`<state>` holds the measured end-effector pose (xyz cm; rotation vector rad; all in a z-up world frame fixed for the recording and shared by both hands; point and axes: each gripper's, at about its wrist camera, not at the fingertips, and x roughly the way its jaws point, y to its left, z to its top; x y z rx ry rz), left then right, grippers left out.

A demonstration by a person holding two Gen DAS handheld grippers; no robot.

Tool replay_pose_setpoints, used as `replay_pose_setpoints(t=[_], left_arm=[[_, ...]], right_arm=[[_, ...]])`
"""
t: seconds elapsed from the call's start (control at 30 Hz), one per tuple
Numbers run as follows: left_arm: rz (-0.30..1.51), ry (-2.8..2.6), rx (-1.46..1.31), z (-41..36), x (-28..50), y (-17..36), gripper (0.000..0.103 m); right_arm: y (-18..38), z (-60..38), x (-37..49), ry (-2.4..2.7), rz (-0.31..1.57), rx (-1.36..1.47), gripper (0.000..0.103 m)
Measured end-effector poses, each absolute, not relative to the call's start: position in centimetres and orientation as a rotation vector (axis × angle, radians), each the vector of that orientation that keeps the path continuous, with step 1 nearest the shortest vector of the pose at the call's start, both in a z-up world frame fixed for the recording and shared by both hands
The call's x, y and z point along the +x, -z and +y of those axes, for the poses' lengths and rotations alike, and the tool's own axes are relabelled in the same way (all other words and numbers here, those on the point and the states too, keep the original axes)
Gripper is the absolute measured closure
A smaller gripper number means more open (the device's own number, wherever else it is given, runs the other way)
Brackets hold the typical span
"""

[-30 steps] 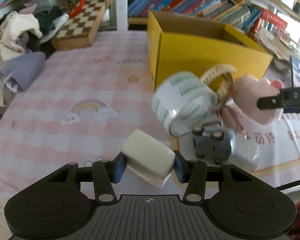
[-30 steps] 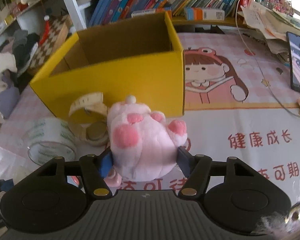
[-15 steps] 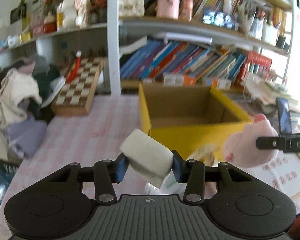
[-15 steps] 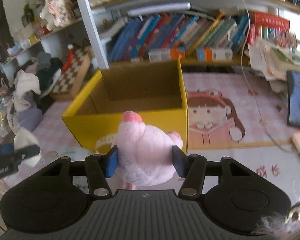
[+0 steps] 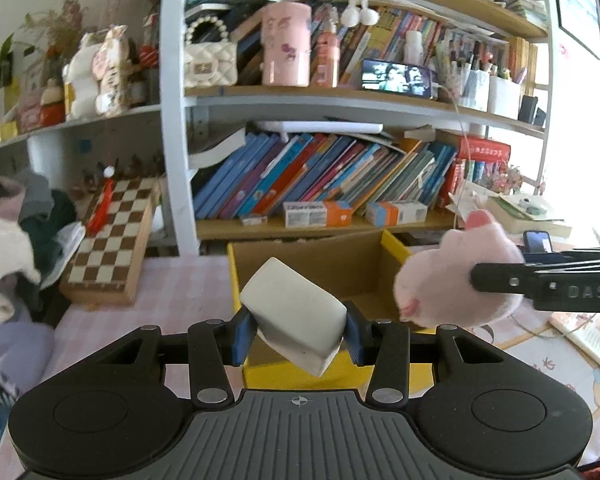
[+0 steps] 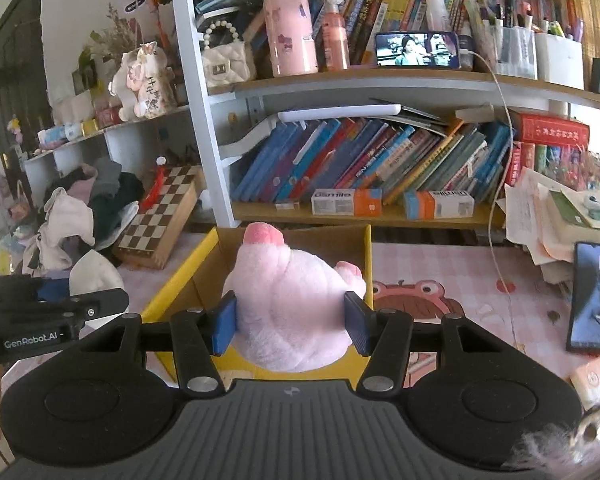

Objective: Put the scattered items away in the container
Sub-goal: 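Carry eraser and pig into the yellow box and open both tools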

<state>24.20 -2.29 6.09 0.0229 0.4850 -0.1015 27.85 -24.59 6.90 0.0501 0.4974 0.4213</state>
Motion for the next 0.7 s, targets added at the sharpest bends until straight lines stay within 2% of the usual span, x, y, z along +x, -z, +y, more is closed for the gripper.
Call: replay_pose_setpoints(t=[0.37,0.7], left_arm=[[0.539,0.139,0.16,-3.8,30.3,-5.6,0.059],[0.707,0.164,0.291,-4.7,38.4,-2.0,0.059]], right_arm=[[-5.6,-23.1,34.3,-0.485,0.538,0.008,0.05],[-1.7,-19.9,41.6,-0.583,0.667,-0.255,0.05]])
